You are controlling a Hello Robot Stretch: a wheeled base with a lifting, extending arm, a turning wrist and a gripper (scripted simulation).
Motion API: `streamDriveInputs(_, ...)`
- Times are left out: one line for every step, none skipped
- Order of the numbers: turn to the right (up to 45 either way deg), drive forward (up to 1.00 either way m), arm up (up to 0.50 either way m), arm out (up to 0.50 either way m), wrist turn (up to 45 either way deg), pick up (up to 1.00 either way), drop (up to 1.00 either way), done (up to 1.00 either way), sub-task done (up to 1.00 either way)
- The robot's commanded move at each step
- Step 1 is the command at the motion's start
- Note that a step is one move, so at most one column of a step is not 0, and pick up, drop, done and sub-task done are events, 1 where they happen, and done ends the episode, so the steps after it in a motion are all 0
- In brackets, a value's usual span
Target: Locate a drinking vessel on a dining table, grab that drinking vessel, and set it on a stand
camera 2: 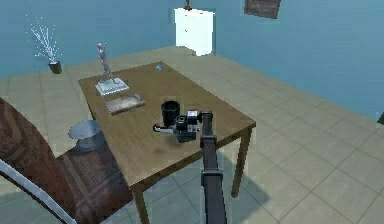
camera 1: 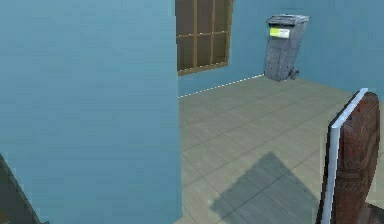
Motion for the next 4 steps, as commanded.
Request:
streamDriveInputs(0.0, 0.0, 0.26, 0.0, 0.0, 0.0, 0.0, 0.0, 0.0)
streamDriveInputs(0.0, 0.0, 0.0, 0.0, -45.0, 0.0, 0.0, 0.0, 0.0)
streamDriveInputs(0.0, 0.0, 0.0, 0.0, -45.0, 0.0, 0.0, 0.0, 0.0)
streamDriveInputs(0.0, 0.0, 0.0, 0.0, -15.0, 0.0, 0.0, 0.0, 0.0)
